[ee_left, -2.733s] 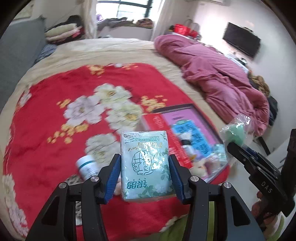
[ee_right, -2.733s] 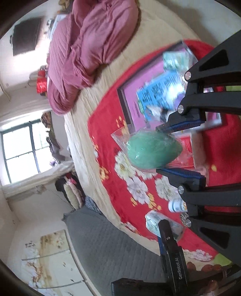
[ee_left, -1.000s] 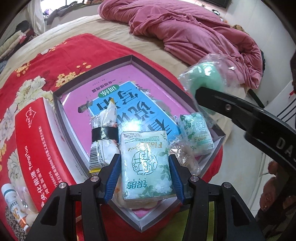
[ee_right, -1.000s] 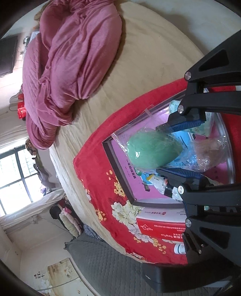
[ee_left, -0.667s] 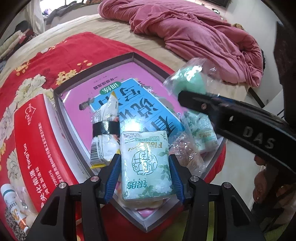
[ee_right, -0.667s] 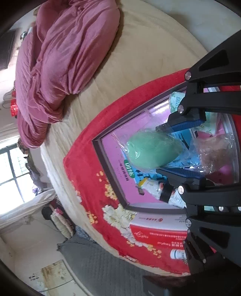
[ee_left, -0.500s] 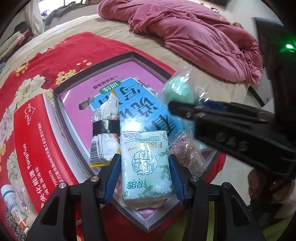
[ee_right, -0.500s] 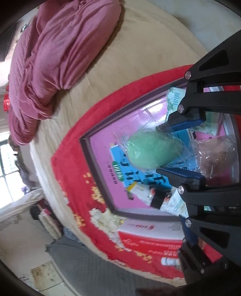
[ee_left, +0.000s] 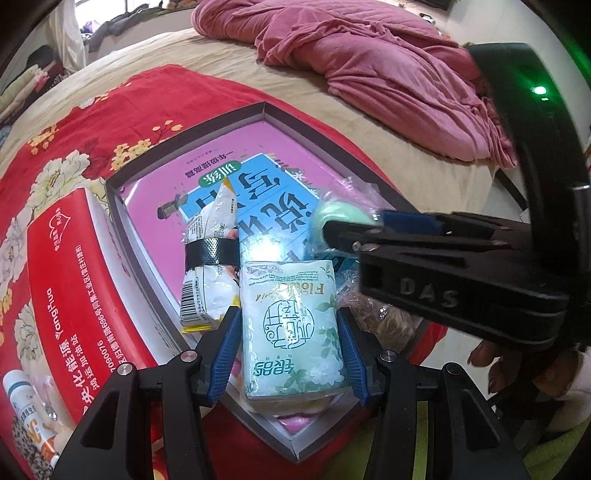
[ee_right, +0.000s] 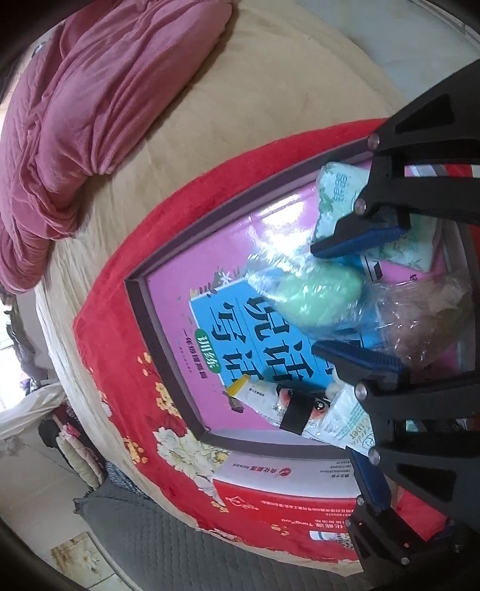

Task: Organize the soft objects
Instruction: 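Lower the tissue pack into the tray with the left tool while the right tool lowers the egg, then open the right tool to release the green egg while the left tool releases the tissue pack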

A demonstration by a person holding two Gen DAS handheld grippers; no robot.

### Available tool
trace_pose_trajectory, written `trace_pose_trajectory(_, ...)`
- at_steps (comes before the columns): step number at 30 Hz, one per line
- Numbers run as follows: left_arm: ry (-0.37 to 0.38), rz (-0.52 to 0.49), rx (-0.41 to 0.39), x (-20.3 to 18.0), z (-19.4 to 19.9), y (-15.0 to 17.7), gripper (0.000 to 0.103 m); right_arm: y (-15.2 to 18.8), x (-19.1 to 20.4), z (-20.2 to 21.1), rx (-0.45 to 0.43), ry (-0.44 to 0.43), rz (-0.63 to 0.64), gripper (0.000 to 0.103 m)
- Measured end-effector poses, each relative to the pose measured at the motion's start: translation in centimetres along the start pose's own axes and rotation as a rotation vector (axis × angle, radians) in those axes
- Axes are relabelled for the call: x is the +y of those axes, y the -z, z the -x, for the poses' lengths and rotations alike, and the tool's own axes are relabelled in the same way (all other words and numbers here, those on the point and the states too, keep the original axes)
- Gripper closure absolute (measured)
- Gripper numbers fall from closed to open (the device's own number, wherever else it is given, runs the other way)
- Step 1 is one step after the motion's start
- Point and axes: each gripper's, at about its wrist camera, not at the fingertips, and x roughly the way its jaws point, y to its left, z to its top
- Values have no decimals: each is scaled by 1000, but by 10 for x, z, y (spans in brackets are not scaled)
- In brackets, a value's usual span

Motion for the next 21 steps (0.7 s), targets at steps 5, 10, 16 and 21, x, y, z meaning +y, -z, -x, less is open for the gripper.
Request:
trace_pose_trajectory(5,-3,2,2,-1,0,0,50,2,-10,16,-40,9,-42,51)
trace_pose_trajectory(10,-3,4,4,-2,-1,-1,46,3,-18,34,-75,16,-73,51)
trace_pose_trajectory(16,-12,-4,4,-6,1,0,45,1,-16,46,-102,19,-71,51)
trace_pose_trajectory(21,-16,-11,-9,-9,7,0,41,0,-13,52,-113,23,-65,51)
